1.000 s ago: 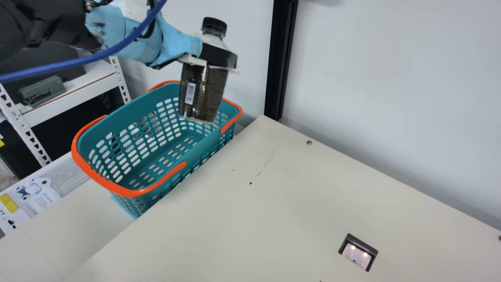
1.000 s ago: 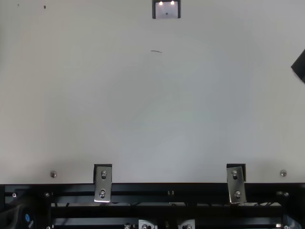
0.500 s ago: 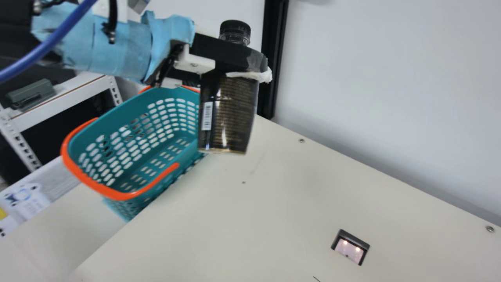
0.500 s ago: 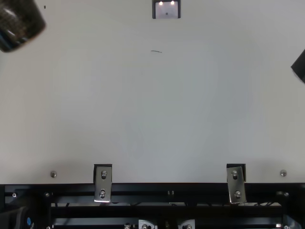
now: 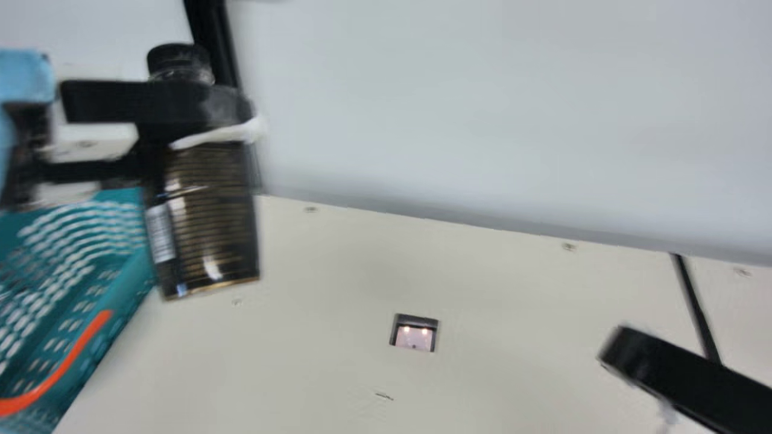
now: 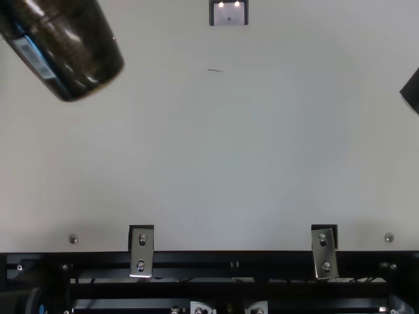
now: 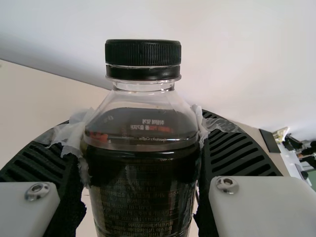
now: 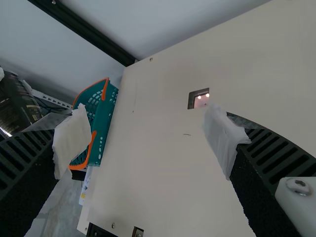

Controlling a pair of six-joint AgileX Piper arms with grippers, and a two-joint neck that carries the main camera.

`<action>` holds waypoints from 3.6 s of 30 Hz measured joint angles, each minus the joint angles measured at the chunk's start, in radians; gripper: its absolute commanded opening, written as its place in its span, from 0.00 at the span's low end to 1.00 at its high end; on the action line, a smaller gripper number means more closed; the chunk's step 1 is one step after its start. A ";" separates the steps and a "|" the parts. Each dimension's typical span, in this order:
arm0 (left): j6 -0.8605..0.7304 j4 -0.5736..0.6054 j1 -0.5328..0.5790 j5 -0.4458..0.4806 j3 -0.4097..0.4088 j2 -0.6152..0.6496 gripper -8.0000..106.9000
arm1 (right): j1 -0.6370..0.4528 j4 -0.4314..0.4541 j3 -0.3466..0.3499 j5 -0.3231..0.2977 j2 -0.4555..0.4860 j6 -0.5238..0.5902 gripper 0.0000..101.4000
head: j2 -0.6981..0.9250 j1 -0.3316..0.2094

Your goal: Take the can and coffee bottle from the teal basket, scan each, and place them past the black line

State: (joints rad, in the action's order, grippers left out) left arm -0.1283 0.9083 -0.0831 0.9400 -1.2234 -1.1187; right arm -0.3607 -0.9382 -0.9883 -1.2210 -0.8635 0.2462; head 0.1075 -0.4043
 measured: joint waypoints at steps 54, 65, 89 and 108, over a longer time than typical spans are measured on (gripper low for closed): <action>0.432 -0.058 0.284 -0.130 -0.056 -0.017 0.16 | 0.000 0.001 0.000 0.000 0.000 0.000 1.00 | -0.307 0.000; 0.640 -0.171 0.479 -0.233 -0.181 -0.080 0.16 | 0.000 0.001 0.000 0.000 0.000 0.000 1.00 | -0.302 0.000; 1.021 -0.447 0.802 -0.303 -0.398 -0.223 0.16 | 0.000 0.001 0.000 0.000 0.000 0.000 1.00 | -0.307 0.000; 1.045 -0.403 0.831 -0.288 -0.429 -0.241 0.16 | 0.000 0.001 0.000 0.000 0.000 0.000 1.00 | -0.307 0.000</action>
State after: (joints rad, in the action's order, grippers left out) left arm 0.9171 0.5051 0.7478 0.6517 -1.6529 -1.3592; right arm -0.3607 -0.9373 -0.9883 -1.2210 -0.8635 0.2462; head -0.1996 -0.4043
